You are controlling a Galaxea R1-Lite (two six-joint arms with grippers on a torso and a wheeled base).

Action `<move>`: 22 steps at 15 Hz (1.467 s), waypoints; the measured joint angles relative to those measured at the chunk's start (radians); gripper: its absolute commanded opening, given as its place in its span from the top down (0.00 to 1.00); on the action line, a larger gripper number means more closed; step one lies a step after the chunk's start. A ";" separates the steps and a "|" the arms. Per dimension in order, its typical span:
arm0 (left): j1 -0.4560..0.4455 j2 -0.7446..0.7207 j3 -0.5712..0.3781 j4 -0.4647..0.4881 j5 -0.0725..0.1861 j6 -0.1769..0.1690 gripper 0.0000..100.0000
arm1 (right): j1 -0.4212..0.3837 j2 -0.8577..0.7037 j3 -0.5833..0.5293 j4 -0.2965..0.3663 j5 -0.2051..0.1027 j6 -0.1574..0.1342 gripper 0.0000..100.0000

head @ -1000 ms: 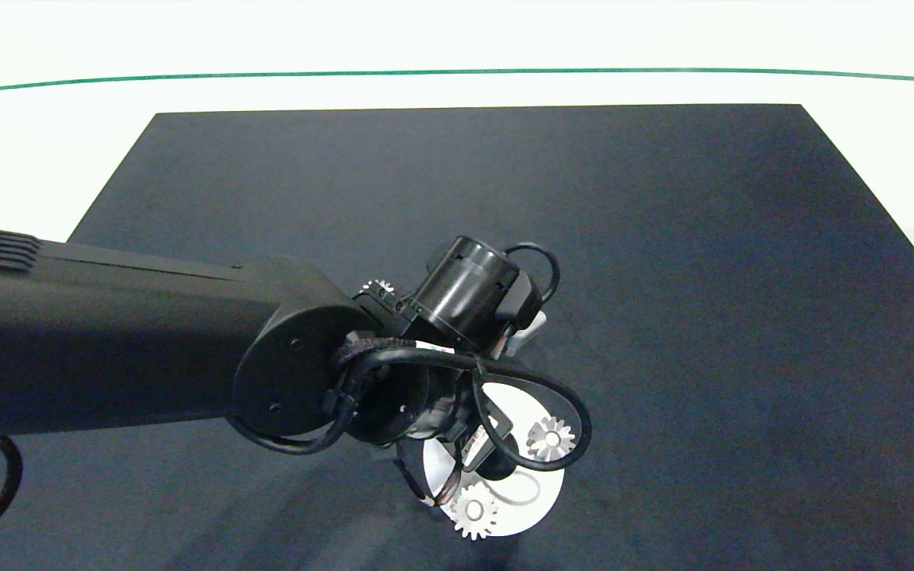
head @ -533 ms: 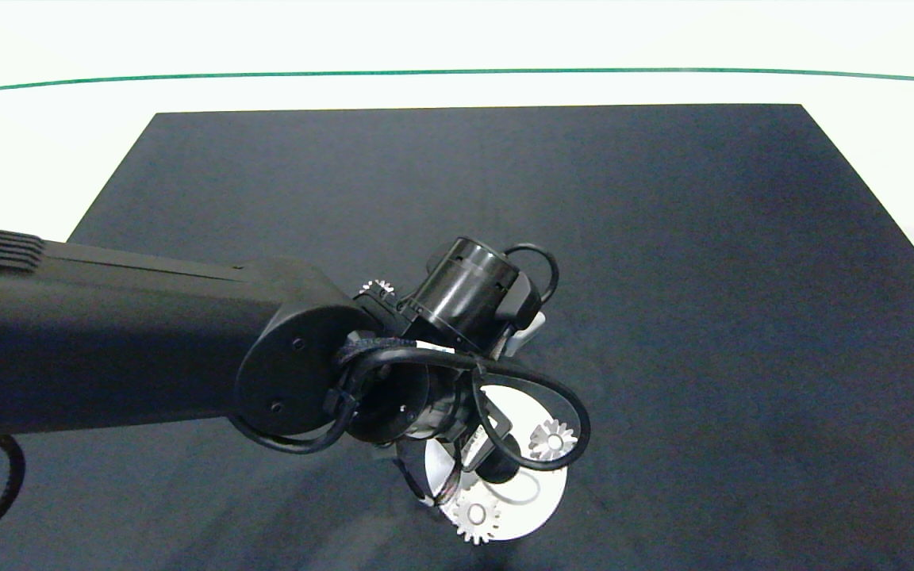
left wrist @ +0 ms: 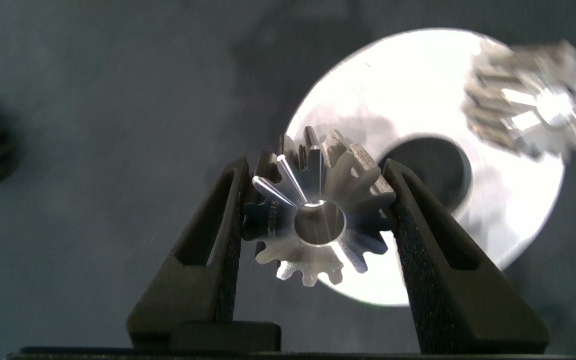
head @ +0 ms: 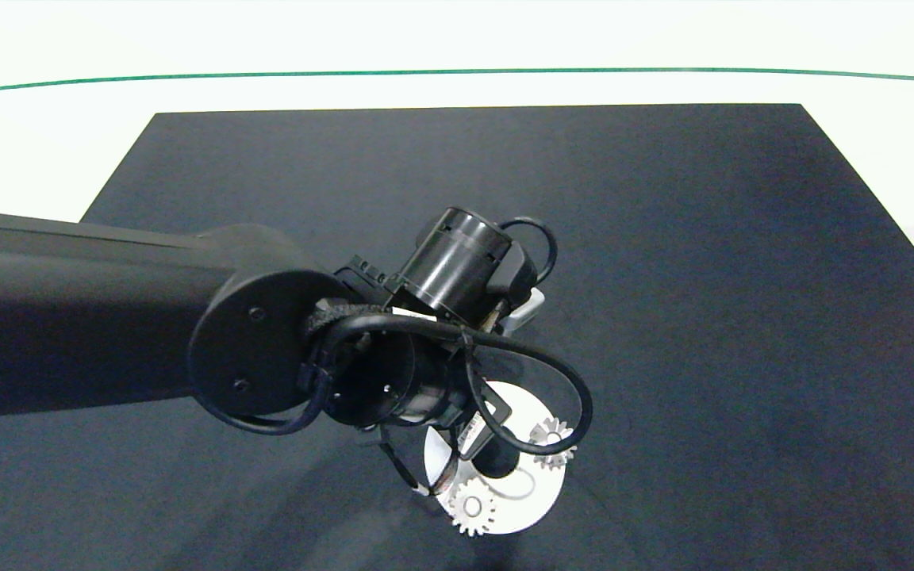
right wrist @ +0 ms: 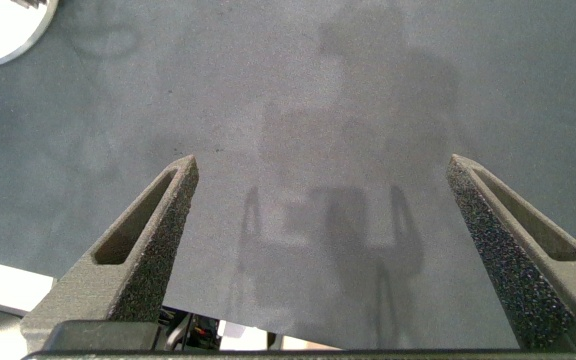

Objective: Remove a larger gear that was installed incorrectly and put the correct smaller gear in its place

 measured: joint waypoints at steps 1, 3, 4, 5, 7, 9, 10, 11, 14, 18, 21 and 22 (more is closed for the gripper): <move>0.001 -0.015 -0.016 0.039 0.001 -0.002 0.63 | 0.000 0.001 0.000 0.000 0.000 0.000 0.00; 0.014 -0.058 -0.029 0.064 0.001 -0.003 0.63 | 0.000 0.003 0.000 0.000 0.007 0.000 0.00; 0.029 -0.082 -0.027 0.070 0.001 -0.003 0.63 | 0.000 0.004 0.000 0.000 0.009 0.001 0.00; 0.059 -0.112 -0.019 0.082 0.000 -0.001 0.63 | 0.000 0.004 0.000 0.000 0.009 0.001 0.00; 0.131 -0.168 0.011 0.087 0.001 0.005 0.63 | 0.000 0.004 0.002 0.000 0.009 0.000 0.00; 0.202 -0.219 0.073 0.087 0.001 0.015 0.63 | 0.000 0.004 0.003 0.000 0.009 0.000 0.00; 0.234 -0.238 0.116 0.086 0.000 0.019 0.63 | 0.000 0.005 0.003 0.000 0.010 0.000 0.00; 0.269 -0.258 0.167 0.070 0.000 0.022 0.63 | 0.000 0.005 0.004 0.000 0.009 0.000 0.00; 0.335 -0.293 0.339 -0.090 -0.003 0.029 0.63 | 0.000 0.006 0.004 0.000 0.010 0.000 0.00; 0.366 -0.276 0.447 -0.189 -0.008 0.049 0.63 | 0.000 0.007 0.010 -0.001 0.010 0.000 0.00; 0.368 -0.254 0.453 -0.188 -0.007 0.047 0.63 | 0.000 0.008 0.012 -0.002 0.010 0.000 0.00; 0.368 -0.249 0.454 -0.187 -0.007 0.047 0.63 | 0.000 0.008 0.013 -0.001 0.009 0.000 0.00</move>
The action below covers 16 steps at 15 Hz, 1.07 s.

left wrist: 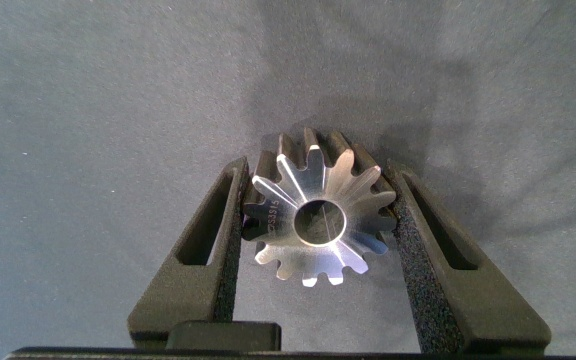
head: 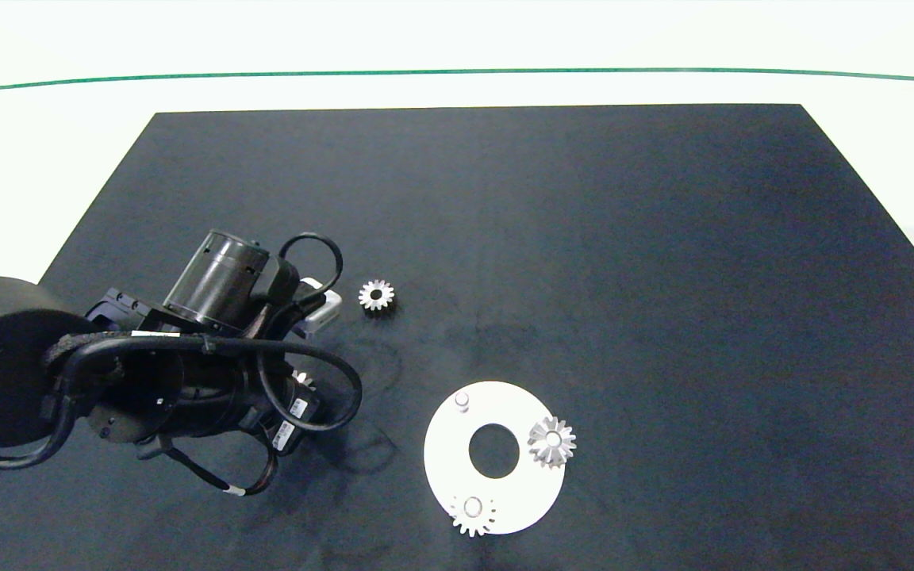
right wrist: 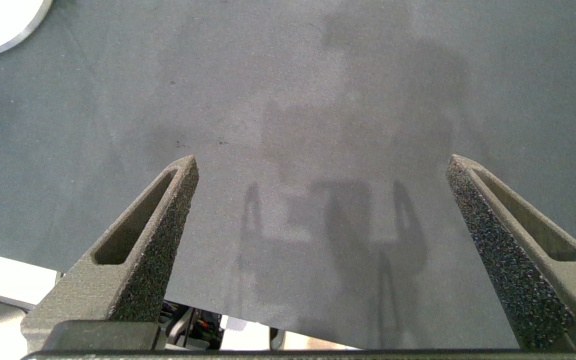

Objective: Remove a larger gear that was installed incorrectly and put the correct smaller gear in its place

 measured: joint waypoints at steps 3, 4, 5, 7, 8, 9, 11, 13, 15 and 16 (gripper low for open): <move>0.001 0.003 0.001 0.002 0.000 0.001 0.00 | 0.002 0.000 0.003 -0.001 0.000 0.000 0.00; 0.001 0.003 -0.003 0.003 0.001 0.000 0.00 | 0.003 0.000 0.003 -0.001 0.000 0.000 0.00; 0.001 0.003 -0.005 0.002 0.000 0.000 0.00 | 0.003 0.000 0.003 -0.001 0.000 0.000 0.00; 0.001 0.000 -0.008 0.008 0.001 0.001 0.00 | 0.003 0.000 0.003 -0.001 0.000 0.000 0.00; 0.001 -0.001 -0.010 0.013 0.000 0.001 0.00 | 0.003 0.000 0.003 -0.001 0.000 0.000 0.00; 0.001 -0.006 -0.014 0.017 0.001 0.002 0.00 | 0.003 -0.001 0.003 -0.001 0.000 0.000 0.00; 0.000 -0.014 -0.091 0.063 0.001 0.003 0.00 | 0.003 -0.002 0.003 -0.001 0.000 0.000 0.00; -0.003 -0.012 -0.259 0.196 0.000 -0.009 0.00 | 0.003 -0.001 0.003 -0.001 0.000 0.000 0.00; -0.006 0.011 -0.437 0.301 0.000 -0.044 0.00 | 0.003 -0.002 0.003 -0.001 0.000 0.000 0.00; -0.008 0.039 -0.522 0.339 0.001 -0.059 0.00 | 0.003 -0.003 0.003 -0.001 0.000 0.000 0.00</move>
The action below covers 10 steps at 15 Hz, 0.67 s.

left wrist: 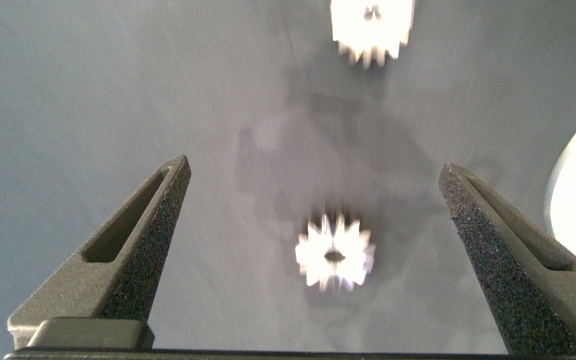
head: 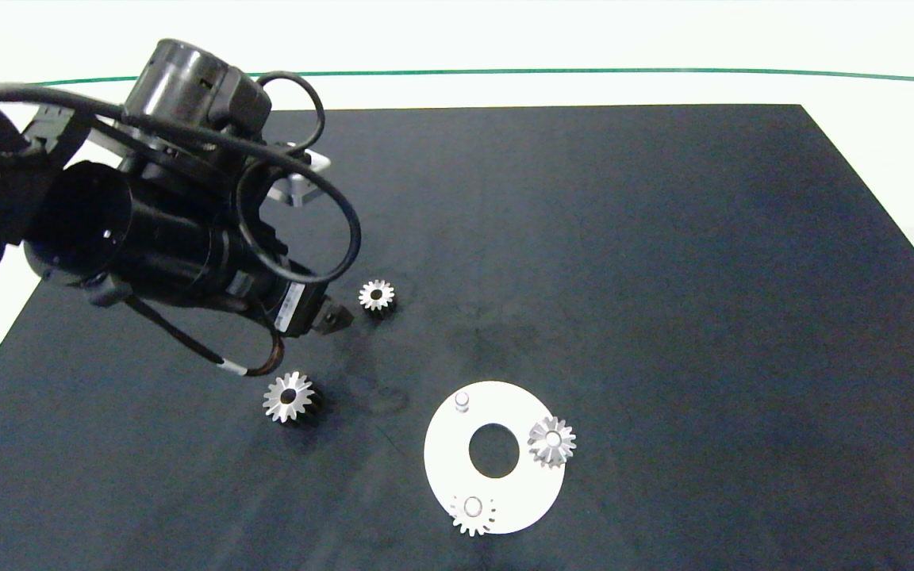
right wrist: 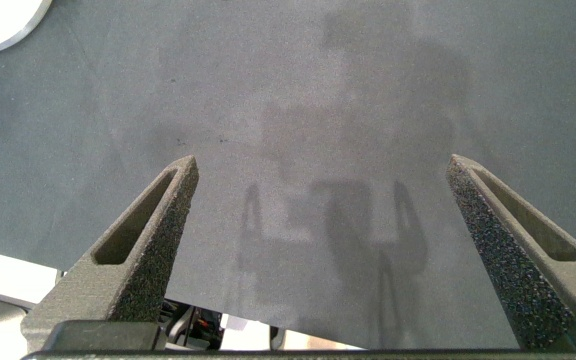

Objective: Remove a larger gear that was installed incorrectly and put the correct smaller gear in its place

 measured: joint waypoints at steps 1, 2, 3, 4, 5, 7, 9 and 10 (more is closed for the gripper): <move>-0.001 0.035 -0.060 0.024 0.000 -0.011 0.00 | 0.000 -0.001 0.000 0.000 0.000 0.000 0.00; -0.001 0.075 -0.114 0.037 0.000 -0.018 0.00 | 0.000 -0.003 0.000 0.000 0.000 0.000 0.00; 0.000 0.113 -0.157 0.043 0.000 -0.022 0.00 | 0.000 -0.003 0.000 0.001 0.000 0.000 0.00; 0.001 0.150 -0.199 0.047 0.000 -0.030 0.00 | 0.000 -0.004 0.000 0.001 0.000 0.000 0.00; 0.003 0.188 -0.248 0.060 0.000 -0.040 0.00 | 0.000 -0.004 0.000 0.001 0.000 0.000 0.00; 0.006 0.255 -0.346 0.103 0.000 -0.068 0.00 | 0.000 -0.004 0.000 0.001 0.000 0.000 0.00; 0.014 0.304 -0.410 0.144 0.000 -0.074 0.00 | 0.000 -0.004 0.001 0.001 0.000 0.000 0.00; 0.027 0.321 -0.421 0.148 0.000 -0.067 0.00 | 0.000 -0.005 0.001 0.001 0.000 0.000 0.00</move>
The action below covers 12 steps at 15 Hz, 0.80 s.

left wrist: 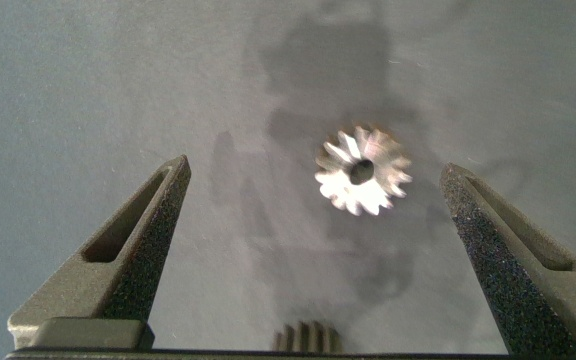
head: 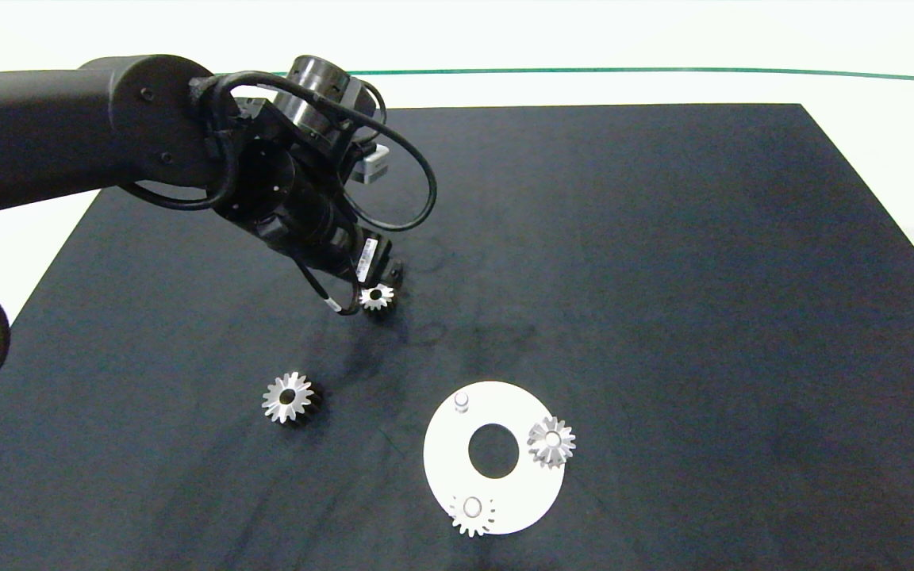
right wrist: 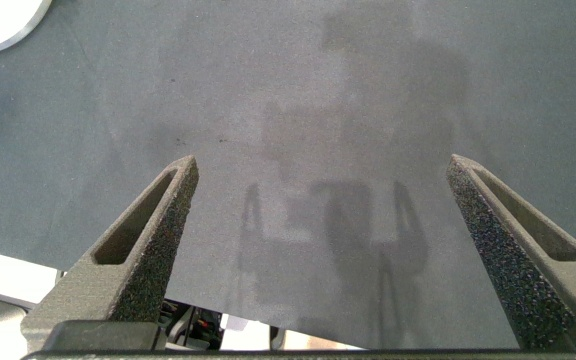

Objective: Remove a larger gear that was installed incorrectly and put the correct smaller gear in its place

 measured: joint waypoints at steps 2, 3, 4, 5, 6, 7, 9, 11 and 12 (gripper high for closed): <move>0.017 0.020 -0.006 0.001 0.000 0.006 0.00 | 0.000 0.000 0.000 0.000 0.000 0.000 0.00; 0.027 0.029 -0.006 0.003 0.000 0.005 0.00 | 0.000 0.000 0.000 0.000 0.000 0.000 0.00; 0.032 0.034 -0.006 0.002 0.000 0.003 0.00 | 0.000 0.000 0.000 0.000 0.000 0.000 0.00; 0.033 0.036 -0.002 0.001 0.000 0.001 0.00 | 0.000 -0.001 0.001 0.000 0.000 0.000 0.00; 0.033 0.037 0.001 0.001 0.000 -0.002 0.00 | 0.000 -0.001 0.001 0.000 0.000 0.000 0.00; 0.030 0.037 0.004 0.002 0.000 -0.007 0.00 | 0.000 -0.001 0.002 0.000 0.000 0.000 0.00; 0.020 0.035 0.008 0.025 0.000 -0.019 0.00 | 0.000 -0.002 0.002 0.000 0.000 0.000 0.00; 0.003 0.030 0.011 0.054 0.000 -0.037 0.00 | 0.000 -0.003 0.002 0.000 0.000 0.000 0.00; -0.009 0.027 0.011 0.053 0.000 -0.040 0.00 | 0.000 -0.004 0.002 0.000 0.000 -0.001 0.00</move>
